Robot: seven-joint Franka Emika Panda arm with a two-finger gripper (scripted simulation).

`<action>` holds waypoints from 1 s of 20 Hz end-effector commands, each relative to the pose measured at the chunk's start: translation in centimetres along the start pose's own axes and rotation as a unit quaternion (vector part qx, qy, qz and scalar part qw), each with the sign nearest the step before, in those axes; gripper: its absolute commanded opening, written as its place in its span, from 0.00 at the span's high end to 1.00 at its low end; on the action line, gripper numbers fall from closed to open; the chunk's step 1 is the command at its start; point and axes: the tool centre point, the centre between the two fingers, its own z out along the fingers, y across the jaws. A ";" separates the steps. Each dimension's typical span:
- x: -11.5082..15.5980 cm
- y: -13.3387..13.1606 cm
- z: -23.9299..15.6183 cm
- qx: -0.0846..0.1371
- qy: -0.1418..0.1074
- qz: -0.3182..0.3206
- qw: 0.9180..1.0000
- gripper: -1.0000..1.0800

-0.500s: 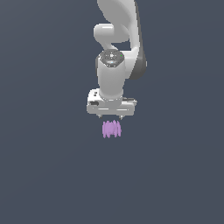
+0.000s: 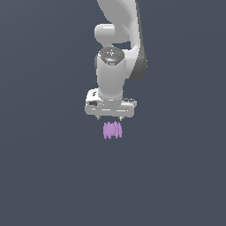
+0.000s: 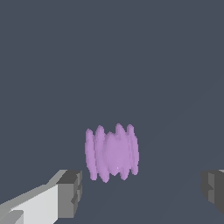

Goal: Pick up the object and move it to a goal position.

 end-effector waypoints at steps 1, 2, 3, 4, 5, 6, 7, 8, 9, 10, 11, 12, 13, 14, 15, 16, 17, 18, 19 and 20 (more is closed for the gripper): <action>0.3 0.2 -0.3 -0.003 0.003 0.000 1.000 0.04; 0.3 0.2 -0.3 -0.003 0.003 0.000 1.000 0.04; 0.2 0.2 -0.3 -0.003 0.002 0.000 1.000 0.04; 0.2 0.2 -0.2 -0.002 0.002 0.000 1.000 0.04; 0.2 0.2 0.0 -0.002 0.002 -0.001 1.000 0.04; 0.1 0.1 0.2 -0.001 0.002 -0.002 1.000 0.04; 0.1 0.1 0.4 -0.001 0.002 -0.003 1.000 0.04; 0.0 0.0 0.7 0.000 0.002 -0.005 1.000 0.04; -0.1 0.0 1.1 0.000 0.001 -0.006 1.000 0.04; -0.2 -0.1 1.5 0.001 0.001 -0.008 1.000 0.04; -0.3 -0.2 2.0 0.002 0.001 -0.011 1.000 0.04; -0.4 -0.3 2.6 0.003 0.001 -0.013 1.000 0.04; -0.6 -0.4 3.2 0.005 0.001 -0.016 1.000 0.04; -0.8 -0.5 3.8 0.006 0.000 -0.019 1.000 0.04; -1.0 -0.6 4.5 0.008 0.000 -0.022 1.000 0.04; -1.2 -0.7 5.3 0.009 0.000 -0.026 1.000 0.04; -1.5 -0.9 6.1 0.011 -0.001 -0.029 1.000 0.04; -1.8 -1.0 6.8 0.012 -0.001 -0.033 0.999 0.04; -2.0 -1.1 7.5 0.014 -0.001 -0.036 0.999 0.04; -2.3 -1.2 8.2 0.015 -0.002 -0.039 0.999 0.04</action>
